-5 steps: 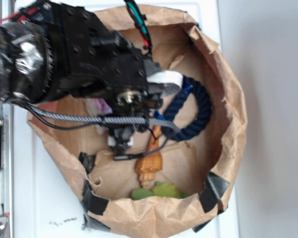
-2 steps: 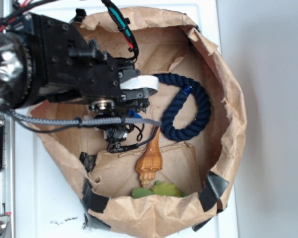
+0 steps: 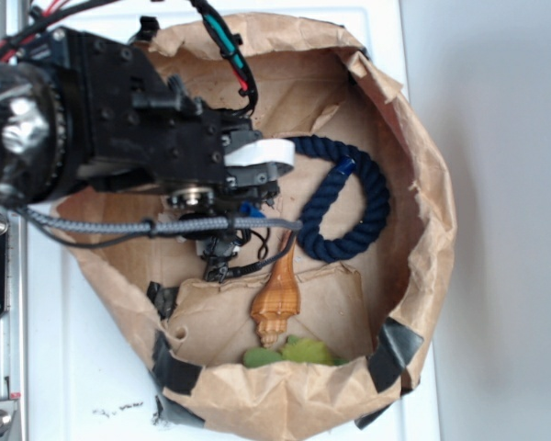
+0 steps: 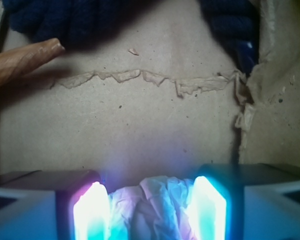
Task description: Grab the white paper.
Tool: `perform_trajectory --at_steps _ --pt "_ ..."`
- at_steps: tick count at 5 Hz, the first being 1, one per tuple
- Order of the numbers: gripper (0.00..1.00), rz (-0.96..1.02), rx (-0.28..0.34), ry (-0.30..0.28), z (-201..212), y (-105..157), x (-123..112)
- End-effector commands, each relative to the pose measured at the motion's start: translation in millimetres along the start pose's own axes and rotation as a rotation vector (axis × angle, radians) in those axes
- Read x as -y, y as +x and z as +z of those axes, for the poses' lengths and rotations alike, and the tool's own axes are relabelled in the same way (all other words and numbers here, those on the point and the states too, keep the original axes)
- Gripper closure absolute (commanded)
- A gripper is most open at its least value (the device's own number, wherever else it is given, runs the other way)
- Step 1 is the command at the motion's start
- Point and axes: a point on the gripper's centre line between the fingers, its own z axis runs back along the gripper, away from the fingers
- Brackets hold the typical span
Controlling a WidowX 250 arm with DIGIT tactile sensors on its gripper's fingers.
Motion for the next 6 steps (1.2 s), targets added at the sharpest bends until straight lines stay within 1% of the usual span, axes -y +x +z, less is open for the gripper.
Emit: perform_trajectory --at_steps 1,2,3,5,6 --pt "1.0 0.116 0.044 -0.09 76 17 24" --pt "1.0 0.142 0.0 -0.138 126 25 29" --pt "1.0 0.137 -0.052 -0.186 152 30 28" --pt "1.0 0.191 -0.024 -0.177 158 44 32" --pt "0.87 0.226 0.013 -0.118 155 47 35"
